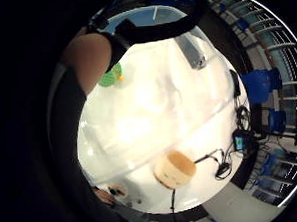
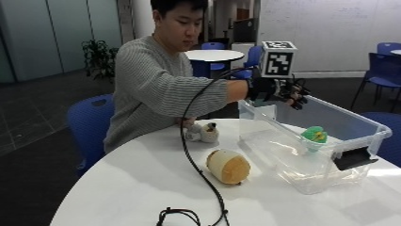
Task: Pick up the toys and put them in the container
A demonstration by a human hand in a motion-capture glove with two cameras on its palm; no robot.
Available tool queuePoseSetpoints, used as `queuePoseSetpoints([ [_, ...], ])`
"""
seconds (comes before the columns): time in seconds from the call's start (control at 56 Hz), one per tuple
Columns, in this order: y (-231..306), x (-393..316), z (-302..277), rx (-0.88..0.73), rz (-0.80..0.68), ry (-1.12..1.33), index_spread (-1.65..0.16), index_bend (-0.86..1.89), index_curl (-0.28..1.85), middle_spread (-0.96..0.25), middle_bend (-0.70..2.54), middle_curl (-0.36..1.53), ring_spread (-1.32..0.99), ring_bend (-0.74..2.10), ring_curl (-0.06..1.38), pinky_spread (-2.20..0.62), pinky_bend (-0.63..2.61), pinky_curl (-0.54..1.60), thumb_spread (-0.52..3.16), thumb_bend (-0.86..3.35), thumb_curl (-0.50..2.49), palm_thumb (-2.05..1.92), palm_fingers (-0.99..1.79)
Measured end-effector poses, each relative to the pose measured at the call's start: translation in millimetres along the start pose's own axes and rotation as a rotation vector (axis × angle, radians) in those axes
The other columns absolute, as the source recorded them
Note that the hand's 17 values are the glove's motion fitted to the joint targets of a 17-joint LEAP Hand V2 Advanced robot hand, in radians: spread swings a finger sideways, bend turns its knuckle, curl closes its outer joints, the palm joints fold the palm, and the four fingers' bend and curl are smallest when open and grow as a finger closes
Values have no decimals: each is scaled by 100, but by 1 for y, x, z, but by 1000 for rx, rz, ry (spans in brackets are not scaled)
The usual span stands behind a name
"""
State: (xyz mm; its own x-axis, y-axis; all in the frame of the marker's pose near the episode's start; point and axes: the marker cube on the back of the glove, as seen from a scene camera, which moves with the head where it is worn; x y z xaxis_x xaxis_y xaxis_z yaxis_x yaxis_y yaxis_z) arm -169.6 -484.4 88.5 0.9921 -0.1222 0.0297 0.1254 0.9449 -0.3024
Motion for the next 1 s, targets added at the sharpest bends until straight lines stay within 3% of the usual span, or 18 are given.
queuePoseSetpoints([
  [0.197, 95, 48, -36, 32, 2, 14, -36, 17, 31, -20, 17, 34, -24, 67, 30, -2, 103, 38, 131, -2, 29, 9, -4],
  [0.268, 132, 85, -41, 44, 18, 139, -36, 17, 32, -20, 17, 34, -23, 67, 30, -1, 102, 38, 131, -2, 29, 8, -4],
  [0.393, 178, 127, -38, 78, 199, 64, -37, 18, 33, -19, 18, 34, -23, 65, 30, 0, 100, 36, 132, -2, 28, 6, -3],
  [0.572, 180, 144, -2, 29, 220, 30, -38, 18, 35, -19, 18, 34, -22, 65, 29, 1, 97, 35, 134, -1, 29, 8, -1],
  [0.84, 168, 135, 110, -108, 205, -21, -37, 17, 36, -19, 17, 33, -22, 62, 29, 1, 98, 35, 134, -1, 30, 13, -4],
  [1.001, 165, 139, 155, -134, 247, 143, -37, 20, 38, -18, 18, 33, -17, 45, 25, 2, 91, 33, 133, -1, 31, 15, -13],
])
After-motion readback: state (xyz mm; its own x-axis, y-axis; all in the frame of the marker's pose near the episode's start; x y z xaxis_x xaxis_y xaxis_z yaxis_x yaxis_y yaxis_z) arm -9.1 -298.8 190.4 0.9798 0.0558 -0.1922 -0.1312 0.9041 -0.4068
